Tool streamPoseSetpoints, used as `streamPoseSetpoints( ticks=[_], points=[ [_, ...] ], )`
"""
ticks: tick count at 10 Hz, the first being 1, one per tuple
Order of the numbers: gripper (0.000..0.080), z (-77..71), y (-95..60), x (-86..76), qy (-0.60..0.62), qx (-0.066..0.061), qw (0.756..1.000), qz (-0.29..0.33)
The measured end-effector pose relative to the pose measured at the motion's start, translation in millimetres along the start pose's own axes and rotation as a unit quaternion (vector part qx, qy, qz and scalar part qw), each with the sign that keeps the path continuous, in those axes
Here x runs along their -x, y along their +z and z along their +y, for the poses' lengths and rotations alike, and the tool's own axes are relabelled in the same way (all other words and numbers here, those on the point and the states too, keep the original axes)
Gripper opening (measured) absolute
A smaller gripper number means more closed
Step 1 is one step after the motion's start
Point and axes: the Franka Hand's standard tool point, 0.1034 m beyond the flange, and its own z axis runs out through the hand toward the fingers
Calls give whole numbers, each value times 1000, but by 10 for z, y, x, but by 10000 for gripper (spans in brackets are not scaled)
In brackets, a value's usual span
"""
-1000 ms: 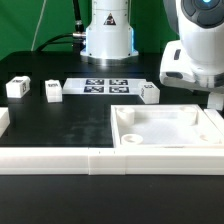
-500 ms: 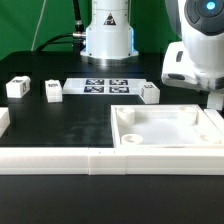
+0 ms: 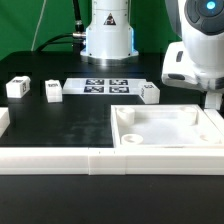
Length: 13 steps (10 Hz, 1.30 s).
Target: Assemble one leg
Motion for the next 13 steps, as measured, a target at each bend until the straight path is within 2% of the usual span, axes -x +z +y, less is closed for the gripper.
streamPoseSetpoints(
  ticks=[3, 5, 7, 8, 10, 11, 12, 13],
  points=[
    [288, 7, -8, -7, 0, -1, 1000, 0],
    [289, 108, -230, 23, -8, -4, 1000, -2],
    [290, 145, -585, 214, -13, -9, 1000, -3],
    [290, 130, -689, 239, -15, -12, 1000, 12],
    [290, 133, -659, 234, -15, -11, 1000, 11],
    [290, 58, -714, 138, -16, -22, 997, 68],
    [290, 30, -718, 167, -21, -28, 993, 112],
    [290, 38, -694, 199, -22, -28, 990, 133]
  ],
)
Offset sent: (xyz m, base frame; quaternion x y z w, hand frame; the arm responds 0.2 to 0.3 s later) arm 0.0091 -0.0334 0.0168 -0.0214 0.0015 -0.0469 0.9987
